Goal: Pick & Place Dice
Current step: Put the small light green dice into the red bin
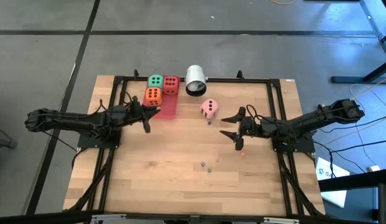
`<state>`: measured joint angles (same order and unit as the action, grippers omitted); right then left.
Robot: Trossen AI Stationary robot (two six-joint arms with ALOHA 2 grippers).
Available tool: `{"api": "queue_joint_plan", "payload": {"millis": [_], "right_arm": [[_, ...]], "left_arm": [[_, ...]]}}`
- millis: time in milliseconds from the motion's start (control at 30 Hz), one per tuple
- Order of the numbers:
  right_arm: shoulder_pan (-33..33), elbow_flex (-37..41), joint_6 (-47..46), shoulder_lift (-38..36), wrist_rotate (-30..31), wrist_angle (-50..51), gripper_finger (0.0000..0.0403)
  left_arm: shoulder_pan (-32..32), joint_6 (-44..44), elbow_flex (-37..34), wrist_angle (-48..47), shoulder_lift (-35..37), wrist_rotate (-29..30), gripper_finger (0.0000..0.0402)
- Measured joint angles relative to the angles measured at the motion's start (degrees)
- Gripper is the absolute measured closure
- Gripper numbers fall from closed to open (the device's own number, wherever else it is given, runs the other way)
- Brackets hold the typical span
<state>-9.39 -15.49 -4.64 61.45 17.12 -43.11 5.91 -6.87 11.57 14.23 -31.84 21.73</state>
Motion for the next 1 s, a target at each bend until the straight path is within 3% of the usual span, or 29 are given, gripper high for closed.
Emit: {"api": "queue_joint_plan", "payload": {"millis": [367,833,1000], "right_arm": [[2.90,-0.01,1.03,0.00,-0.21,0.04,0.0138],[3.58,-0.02,1.01,0.00,-0.24,0.07,0.0138],[3.58,-0.02,0.98,0.00,-0.26,0.07,0.0138]], "left_arm": [[8.61,2.06,0.00,-3.92,3.58,-2.47,0.0388],[23.85,-0.91,0.00,-8.51,4.64,-18.68,0.0388],[27.73,-0.94,0.00,-10.22,4.57,-21.37,0.0388]]}}
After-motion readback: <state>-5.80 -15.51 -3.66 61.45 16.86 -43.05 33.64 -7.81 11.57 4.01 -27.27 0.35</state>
